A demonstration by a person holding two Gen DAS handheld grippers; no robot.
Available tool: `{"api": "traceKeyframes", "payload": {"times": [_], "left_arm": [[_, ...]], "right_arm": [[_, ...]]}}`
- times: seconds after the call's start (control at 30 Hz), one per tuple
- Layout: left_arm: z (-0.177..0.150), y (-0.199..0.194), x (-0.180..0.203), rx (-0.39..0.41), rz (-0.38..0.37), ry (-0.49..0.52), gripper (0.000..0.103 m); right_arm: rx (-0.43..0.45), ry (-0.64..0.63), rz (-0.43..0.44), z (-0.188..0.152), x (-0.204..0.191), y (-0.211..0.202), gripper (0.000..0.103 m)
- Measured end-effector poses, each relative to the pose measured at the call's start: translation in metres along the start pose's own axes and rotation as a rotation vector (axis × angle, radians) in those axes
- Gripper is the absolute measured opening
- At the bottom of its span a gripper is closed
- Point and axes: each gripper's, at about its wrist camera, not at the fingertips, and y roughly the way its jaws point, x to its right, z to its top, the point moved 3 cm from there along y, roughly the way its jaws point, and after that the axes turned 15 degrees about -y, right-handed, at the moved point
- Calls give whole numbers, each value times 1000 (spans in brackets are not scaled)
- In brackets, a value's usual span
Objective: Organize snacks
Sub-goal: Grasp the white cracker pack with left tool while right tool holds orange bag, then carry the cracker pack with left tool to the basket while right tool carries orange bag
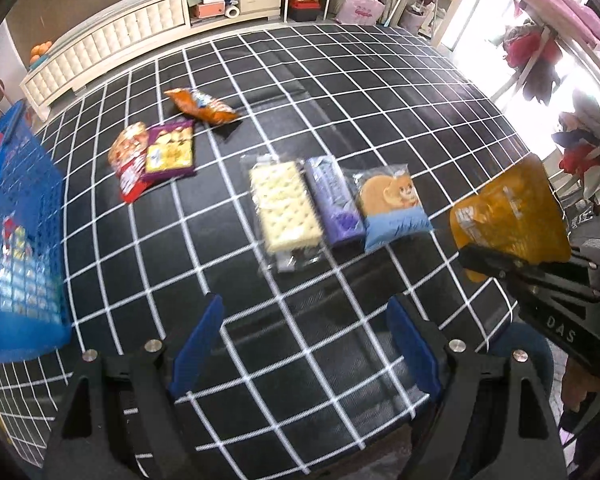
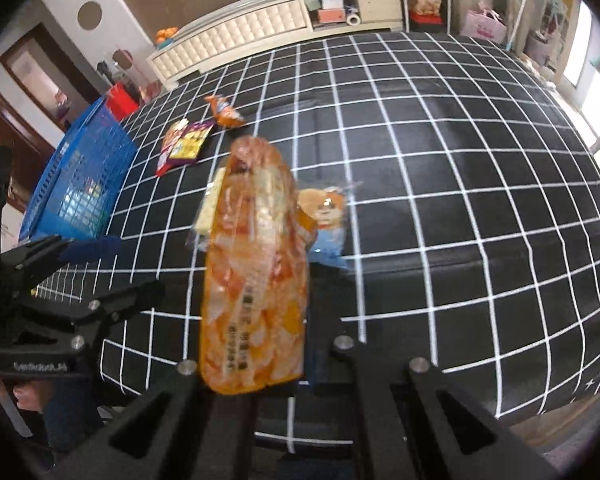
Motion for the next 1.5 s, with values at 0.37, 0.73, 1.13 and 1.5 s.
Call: {"api": "traceKeyframes", "payload": {"times": [0.37,0.73,1.13,1.5], "left_arm": [[52,48,-7,-46,73,-58,82],[75,79,-13,-81,38,-87,81],[73,85,-10,-92,65,4,56],[55,67,-1,-28,90,77,40]], "right_arm": [[11,-17,1,19,17,5,5],[-15,-24,65,49,15,33,5],[-5,-39,91,57,10,38,5],[-7,-52,81,59,3,31,5]]}}
